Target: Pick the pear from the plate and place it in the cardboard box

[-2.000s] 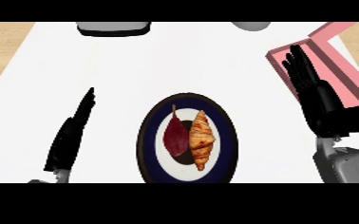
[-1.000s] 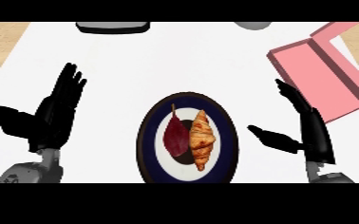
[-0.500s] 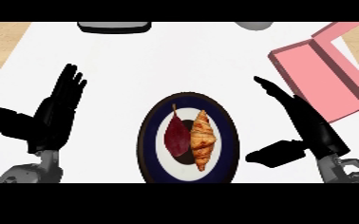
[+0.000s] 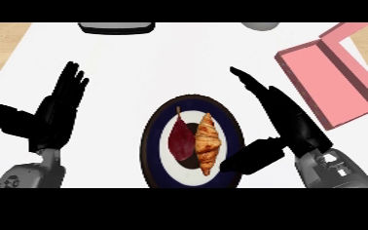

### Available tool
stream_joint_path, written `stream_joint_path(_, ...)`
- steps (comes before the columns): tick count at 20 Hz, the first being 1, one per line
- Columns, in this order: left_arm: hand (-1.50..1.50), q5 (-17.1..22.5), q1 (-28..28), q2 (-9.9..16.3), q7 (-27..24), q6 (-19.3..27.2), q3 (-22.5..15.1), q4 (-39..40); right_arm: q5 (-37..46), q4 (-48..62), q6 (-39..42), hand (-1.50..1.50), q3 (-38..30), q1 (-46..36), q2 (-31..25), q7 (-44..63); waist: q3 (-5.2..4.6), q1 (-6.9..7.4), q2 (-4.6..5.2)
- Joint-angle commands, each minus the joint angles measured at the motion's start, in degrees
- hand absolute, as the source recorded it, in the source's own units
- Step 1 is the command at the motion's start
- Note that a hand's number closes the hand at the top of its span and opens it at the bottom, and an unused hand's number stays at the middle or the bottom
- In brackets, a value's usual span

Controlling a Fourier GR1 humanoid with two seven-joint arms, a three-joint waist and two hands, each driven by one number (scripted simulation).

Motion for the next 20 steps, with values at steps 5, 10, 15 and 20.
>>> stream_joint_path(5, 0.0, -1.3, -1.6, -0.9, 1.8, -1.6, 1.8, 1.0, 6.6, 6.9, 2.1, -1.5, 2.3, -3.7, 7.4, 5.5, 0.02, 0.04, 0.06)
stream_joint_path(10, 0.0, -2.5, 2.2, -2.3, 1.7, -2.1, 1.9, -3.2, 11.9, 8.5, -0.7, -1.5, 5.7, -0.5, 14.1, 4.2, 0.03, 0.1, 0.01)
stream_joint_path(15, 0.0, -6.3, 1.6, -5.3, 2.6, -0.7, 1.0, -2.8, 14.2, 11.2, 2.2, -1.5, 1.5, 0.8, 15.2, 0.1, 0.04, -0.06, 0.03)
stream_joint_path(20, 0.0, -4.7, -2.1, -5.0, 2.4, -3.5, 4.5, 1.0, 18.8, 15.3, 0.4, -1.5, 2.6, 2.0, 18.2, -3.7, 0.03, -0.11, 0.07)
